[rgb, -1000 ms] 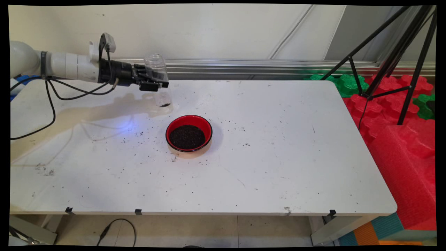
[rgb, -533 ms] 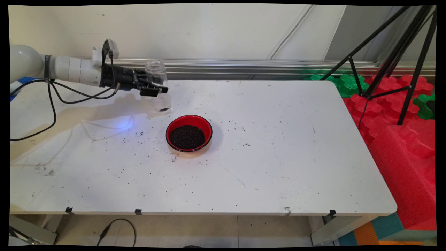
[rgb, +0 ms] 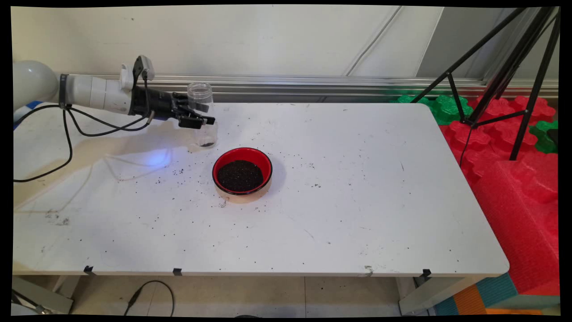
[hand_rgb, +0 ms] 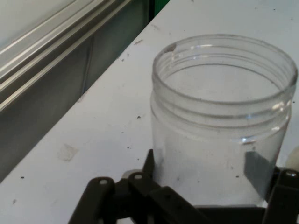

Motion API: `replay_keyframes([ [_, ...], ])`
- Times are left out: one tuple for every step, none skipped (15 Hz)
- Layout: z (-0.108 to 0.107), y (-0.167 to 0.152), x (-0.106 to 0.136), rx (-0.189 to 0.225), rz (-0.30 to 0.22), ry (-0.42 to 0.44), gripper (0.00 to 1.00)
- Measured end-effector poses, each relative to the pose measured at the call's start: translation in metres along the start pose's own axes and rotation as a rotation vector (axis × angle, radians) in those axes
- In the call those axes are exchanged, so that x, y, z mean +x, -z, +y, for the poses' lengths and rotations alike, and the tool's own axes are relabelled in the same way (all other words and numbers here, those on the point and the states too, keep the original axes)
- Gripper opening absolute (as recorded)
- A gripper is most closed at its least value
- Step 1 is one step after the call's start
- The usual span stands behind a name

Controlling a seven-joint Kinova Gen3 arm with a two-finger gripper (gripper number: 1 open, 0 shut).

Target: Place the picked object on the table

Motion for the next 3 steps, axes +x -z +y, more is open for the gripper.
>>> replay_keyframes([
  [-0.0005,-0.0001,-0.0006,0.000,-0.001,-0.001,1.00],
  [-0.0010,-0.0002,-0.0011,0.001,-0.002,-0.002,1.00],
  [-0.0015,-0.0002,-0.0014,0.001,-0.002,-0.003,1.00],
])
